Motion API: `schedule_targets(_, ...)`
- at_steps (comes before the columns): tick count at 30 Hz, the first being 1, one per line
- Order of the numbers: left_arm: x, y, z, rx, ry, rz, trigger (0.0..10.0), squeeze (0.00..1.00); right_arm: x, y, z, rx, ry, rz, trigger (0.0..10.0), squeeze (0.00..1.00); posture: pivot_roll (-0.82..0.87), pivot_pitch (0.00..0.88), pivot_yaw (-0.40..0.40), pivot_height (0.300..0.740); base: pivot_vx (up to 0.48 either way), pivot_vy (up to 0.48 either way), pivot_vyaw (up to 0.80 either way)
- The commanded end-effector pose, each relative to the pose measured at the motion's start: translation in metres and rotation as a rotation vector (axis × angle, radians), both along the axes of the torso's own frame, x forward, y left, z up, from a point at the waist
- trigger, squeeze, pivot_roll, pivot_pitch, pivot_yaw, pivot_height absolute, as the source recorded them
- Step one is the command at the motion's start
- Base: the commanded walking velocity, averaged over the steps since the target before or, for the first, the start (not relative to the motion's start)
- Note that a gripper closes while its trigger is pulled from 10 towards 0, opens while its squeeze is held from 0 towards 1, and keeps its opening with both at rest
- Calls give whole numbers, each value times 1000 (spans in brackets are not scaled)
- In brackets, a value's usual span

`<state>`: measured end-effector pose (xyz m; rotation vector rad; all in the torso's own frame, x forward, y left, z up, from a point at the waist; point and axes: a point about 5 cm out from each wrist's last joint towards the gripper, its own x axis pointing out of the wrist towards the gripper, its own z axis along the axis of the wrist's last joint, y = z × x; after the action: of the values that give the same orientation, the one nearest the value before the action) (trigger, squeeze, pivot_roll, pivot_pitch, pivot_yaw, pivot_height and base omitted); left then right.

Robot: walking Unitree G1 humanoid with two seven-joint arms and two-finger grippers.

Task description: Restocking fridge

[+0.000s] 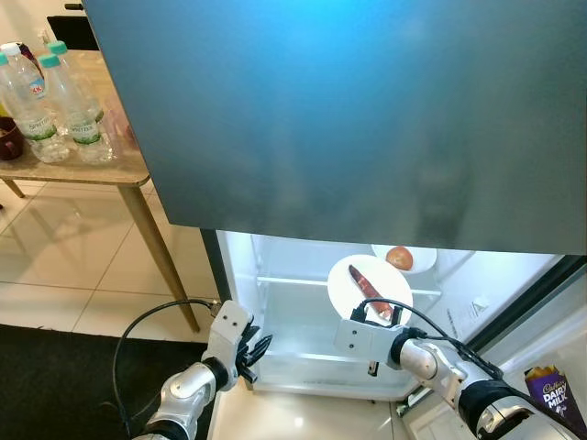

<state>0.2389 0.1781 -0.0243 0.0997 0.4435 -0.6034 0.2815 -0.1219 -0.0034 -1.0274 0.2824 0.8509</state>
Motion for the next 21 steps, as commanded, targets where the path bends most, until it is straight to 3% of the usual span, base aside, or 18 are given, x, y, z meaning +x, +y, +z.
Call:
schedule_targets(1,-3,5,-2,31,6,-9,10000,0,2,0,4,14,-17,7,10000,0,-28,41,-35,675,0,0,0)
schedule_targets(6,-3,6,-1,36,6,-8,10000,0,3,-1,4,-10,-23,5,10000,0,-30,42,-34,675,0,0,0)
schedule_targets(16,1,6,1,49,-15,1,10000,0,3,-3,4,-17,-21,11,10000,0,-32,46,-35,615,0,0,0)
schedule_targets(21,1,5,1,51,-18,-2,10000,0,3,-2,5,2,-21,23,10000,0,-33,47,-34,610,0,0,0)
